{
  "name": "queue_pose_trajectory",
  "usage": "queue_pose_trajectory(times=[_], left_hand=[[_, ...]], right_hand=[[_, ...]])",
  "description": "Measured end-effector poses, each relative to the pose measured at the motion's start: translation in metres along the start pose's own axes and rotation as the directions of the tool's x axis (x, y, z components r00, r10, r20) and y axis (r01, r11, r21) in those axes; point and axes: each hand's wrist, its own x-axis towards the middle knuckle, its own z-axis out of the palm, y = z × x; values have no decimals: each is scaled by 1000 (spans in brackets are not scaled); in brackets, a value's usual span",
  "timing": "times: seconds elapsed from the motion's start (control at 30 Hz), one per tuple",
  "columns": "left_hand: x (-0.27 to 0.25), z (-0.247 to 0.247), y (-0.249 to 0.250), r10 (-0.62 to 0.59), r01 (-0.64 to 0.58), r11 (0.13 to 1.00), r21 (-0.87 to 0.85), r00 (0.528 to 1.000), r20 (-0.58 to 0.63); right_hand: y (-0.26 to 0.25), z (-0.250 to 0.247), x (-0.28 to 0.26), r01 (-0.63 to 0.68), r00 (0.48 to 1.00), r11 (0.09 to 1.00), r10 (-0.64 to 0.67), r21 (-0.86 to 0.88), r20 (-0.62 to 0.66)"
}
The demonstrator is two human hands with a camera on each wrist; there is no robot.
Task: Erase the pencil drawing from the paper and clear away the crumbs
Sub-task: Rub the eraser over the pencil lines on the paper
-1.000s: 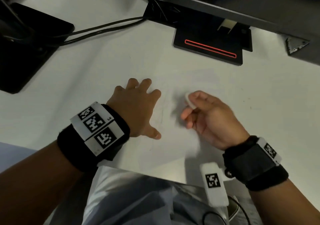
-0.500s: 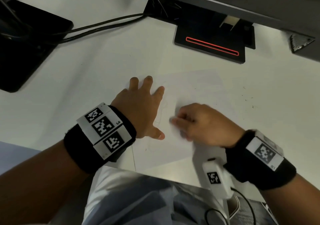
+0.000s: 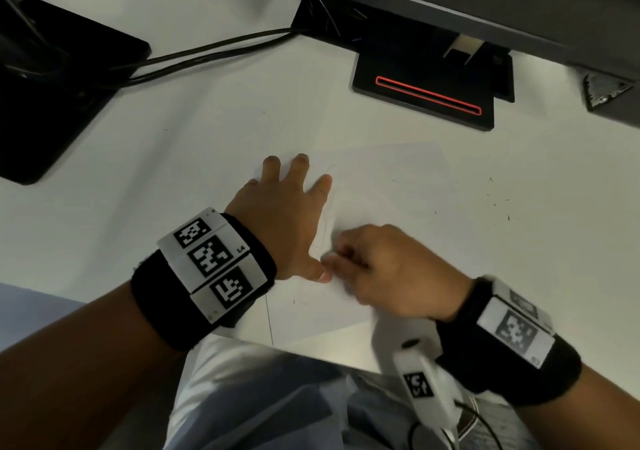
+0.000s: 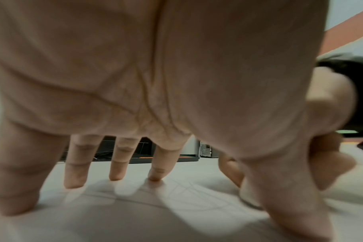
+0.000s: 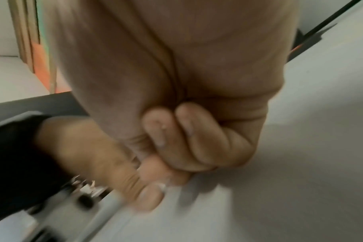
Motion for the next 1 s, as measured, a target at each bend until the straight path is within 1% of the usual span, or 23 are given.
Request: queue_pose_trajectory(times=[0.1,0.13,0.17,0.23,0.27,0.3,0.37,0.4,0.43,0.5,0.53,0.57,0.63,0.67,0.7,0.73,0.8,0.83,0.87,0.93,0.97,1.0], left_hand=[[-1,0,0,-8,8,1000,-9,1000,9],[-1,0,0,-10,10,1000,-8,1000,11],[-1,0,0,-10,10,1000,-4,1000,10],[-1,0,1,-4,4,1000,-6,1000,3],[-1,1,0,-3,3,1000,-7,1000,3],[-1,1,0,-4,4,1000,-8,1000,0],[-1,1,-1,-7,7,1000,-5,1000,0],[-1,1,-1,-7,7,1000,-5,1000,1],[0,2,-1,-7,7,1000,-3,1000,2],[0,2,-1,-2,2,1000,5,1000,1],[0,2,-1,1,-1,1000,7,1000,0],[0,2,-2,2,-2,1000,9,1000,1],[-1,2,-3,3,-3,1000,6,1000,3],[-1,2,-3,3,-3,1000,1,1000,3],[-1,2,-3,2,-2,1000,-4,1000,3],[-1,2,-4,-2,2,1000,-5,1000,1],[-1,3,-5,-10,10,1000,-8,1000,-2],[-1,3,-5,-12,12,1000,-6,1000,-3],[-1,3,-6,-14,14,1000,-4,1000,-2],[-1,3,-5,-13,13,1000,-13,1000,6],[-2,2,-5,-13,14,1000,-19,1000,8],[-1,3,-4,-14,14,1000,-19,1000,10]], right_hand=[[13,-18,9,-116,987,993,118,26,-108],[14,-18,10,-113,985,993,115,25,-131],[10,-14,9,-82,989,996,83,18,-121],[-2,-2,4,-10,999,1000,10,-2,-36],[-4,0,4,-9,1000,1000,9,7,-11],[1,-4,7,-35,999,999,35,9,-24],[9,-17,14,-114,988,993,116,28,-106],[10,-19,15,-118,983,993,120,27,-136],[7,-16,15,-91,987,996,93,16,-131],[-6,-2,11,-9,999,1000,9,-6,-48],[-9,0,10,-4,1000,1000,4,4,-14],[-7,-3,12,-24,1000,1000,25,3,-16],[4,-19,22,-112,989,994,112,5,-100],[6,-24,25,-132,981,991,133,13,-141],[6,-24,26,-119,980,993,120,14,-161],[2,-20,25,-82,985,997,81,2,-151],[-10,-5,20,0,998,999,-2,-38,-62],[-11,-3,19,3,999,999,-4,-32,-35],[-6,-8,22,-26,999,999,25,-32,-44],[8,-25,31,-124,982,992,124,7,-142],[11,-31,33,-140,973,990,141,19,-181],[9,-30,33,-125,973,992,123,7,-194]])
